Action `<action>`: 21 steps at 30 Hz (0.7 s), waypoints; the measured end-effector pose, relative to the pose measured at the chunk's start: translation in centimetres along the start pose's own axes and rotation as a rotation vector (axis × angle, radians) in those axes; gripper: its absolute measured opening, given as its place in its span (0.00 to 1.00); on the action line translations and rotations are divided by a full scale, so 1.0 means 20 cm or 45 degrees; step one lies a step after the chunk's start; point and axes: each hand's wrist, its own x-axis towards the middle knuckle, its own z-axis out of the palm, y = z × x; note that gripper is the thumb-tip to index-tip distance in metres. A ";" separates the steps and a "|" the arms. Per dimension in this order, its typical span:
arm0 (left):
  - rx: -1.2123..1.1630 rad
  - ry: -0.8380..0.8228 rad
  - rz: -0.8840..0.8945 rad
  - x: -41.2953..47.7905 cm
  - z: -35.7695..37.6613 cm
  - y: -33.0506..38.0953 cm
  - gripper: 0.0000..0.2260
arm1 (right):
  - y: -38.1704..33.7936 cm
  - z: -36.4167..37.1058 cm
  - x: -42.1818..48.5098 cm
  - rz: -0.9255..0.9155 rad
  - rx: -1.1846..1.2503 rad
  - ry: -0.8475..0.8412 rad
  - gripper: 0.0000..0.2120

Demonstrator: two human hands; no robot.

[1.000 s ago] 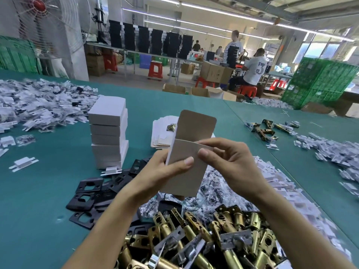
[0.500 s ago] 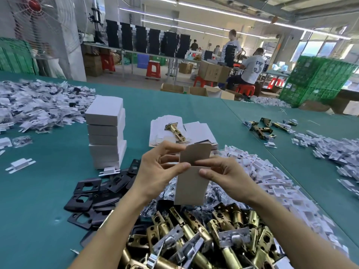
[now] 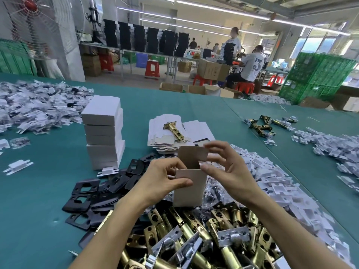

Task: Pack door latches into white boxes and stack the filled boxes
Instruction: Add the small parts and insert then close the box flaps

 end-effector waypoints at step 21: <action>-0.129 0.248 0.063 0.00 -0.02 0.05 0.10 | 0.00 0.03 0.00 0.035 -0.373 0.130 0.10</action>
